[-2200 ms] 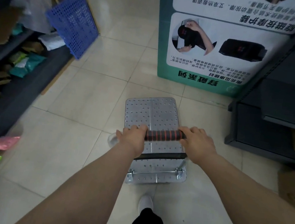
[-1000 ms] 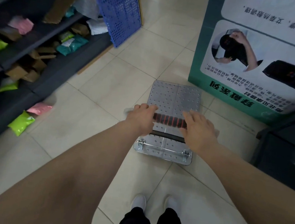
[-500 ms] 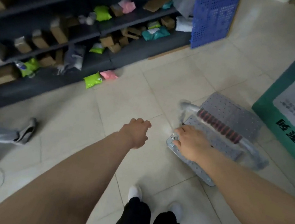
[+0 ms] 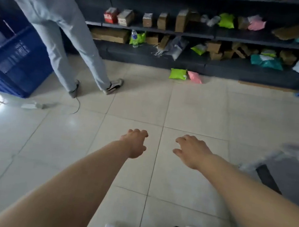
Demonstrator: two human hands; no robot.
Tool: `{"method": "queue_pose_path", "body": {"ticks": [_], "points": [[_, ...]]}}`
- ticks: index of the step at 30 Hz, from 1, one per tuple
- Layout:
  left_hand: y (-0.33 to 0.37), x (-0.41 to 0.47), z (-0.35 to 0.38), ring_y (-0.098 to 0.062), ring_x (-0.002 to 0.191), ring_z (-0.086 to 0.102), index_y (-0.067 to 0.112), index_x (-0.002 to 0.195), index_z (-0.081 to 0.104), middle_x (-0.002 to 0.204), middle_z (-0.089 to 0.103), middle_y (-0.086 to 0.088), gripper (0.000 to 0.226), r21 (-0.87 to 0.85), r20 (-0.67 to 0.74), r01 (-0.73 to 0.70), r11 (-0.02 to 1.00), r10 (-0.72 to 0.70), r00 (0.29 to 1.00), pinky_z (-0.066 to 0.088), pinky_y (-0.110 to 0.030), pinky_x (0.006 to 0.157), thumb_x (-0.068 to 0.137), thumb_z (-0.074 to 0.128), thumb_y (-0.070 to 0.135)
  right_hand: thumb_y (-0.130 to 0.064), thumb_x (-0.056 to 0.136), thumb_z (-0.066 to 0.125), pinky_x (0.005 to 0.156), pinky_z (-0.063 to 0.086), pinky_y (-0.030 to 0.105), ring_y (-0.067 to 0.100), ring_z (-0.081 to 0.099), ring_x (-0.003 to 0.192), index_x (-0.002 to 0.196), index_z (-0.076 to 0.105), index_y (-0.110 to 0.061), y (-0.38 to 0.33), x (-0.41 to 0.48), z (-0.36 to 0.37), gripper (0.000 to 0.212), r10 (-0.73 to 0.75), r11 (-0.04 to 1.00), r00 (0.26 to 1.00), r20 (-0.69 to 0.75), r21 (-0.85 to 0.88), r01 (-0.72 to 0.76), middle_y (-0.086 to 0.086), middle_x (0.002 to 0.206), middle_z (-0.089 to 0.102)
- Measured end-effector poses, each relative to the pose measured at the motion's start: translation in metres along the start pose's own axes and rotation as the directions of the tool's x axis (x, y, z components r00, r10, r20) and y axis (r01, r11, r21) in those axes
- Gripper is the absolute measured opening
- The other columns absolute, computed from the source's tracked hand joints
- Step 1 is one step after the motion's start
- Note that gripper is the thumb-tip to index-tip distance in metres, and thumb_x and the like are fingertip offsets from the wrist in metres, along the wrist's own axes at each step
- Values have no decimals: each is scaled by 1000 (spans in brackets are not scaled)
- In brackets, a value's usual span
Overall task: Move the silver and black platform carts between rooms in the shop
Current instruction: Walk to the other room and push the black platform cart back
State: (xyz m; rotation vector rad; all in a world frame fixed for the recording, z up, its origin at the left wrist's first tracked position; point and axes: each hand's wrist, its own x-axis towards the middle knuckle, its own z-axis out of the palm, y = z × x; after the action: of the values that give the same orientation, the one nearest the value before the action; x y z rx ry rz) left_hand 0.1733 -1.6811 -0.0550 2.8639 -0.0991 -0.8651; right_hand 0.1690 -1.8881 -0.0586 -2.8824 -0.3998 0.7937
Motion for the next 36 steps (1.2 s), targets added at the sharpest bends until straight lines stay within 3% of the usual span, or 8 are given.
{"method": "queue_pose_path", "body": {"ticks": [7,12,17,23,36], "points": [[-179,-69,-3,-30,134,35,19,146,32,147,39,-9,59,-145,-59,180,973,-190,980,38,-44,105,93,56,29,-45,95,40,107,33,42,26,34,135,141,38,-19,-191,49,3,53,-165,983,986,15,-85,166,6,147,38],[-302,-131,-26,-32,134,34,18,145,34,147,39,-10,59,-262,-140,305,915,-349,926,37,-45,108,92,58,29,-46,96,40,105,35,42,26,35,135,140,40,-19,-333,79,-12,51,-355,926,935,8,-134,353,6,146,39],[-418,-204,-40,-32,134,33,19,143,37,147,39,-9,56,-398,-196,459,794,-562,804,33,-42,108,93,57,32,-47,95,42,105,33,43,25,36,134,139,41,-22,-467,110,-30,51,-559,811,829,10,-202,550,5,145,40],[-518,-242,-48,-32,135,31,18,142,37,146,40,-10,55,-549,-147,595,587,-769,623,32,-42,109,93,57,32,-47,95,40,106,31,42,25,35,135,141,38,-22,-593,156,-42,52,-700,673,710,71,-267,690,3,147,38],[-680,-248,-81,-30,138,30,14,144,35,148,36,-11,55,-689,90,694,211,-925,370,30,-38,110,95,55,30,-47,95,40,108,34,46,26,38,134,141,38,-22,-822,266,-59,52,-822,416,496,280,-300,858,4,147,39]]}}
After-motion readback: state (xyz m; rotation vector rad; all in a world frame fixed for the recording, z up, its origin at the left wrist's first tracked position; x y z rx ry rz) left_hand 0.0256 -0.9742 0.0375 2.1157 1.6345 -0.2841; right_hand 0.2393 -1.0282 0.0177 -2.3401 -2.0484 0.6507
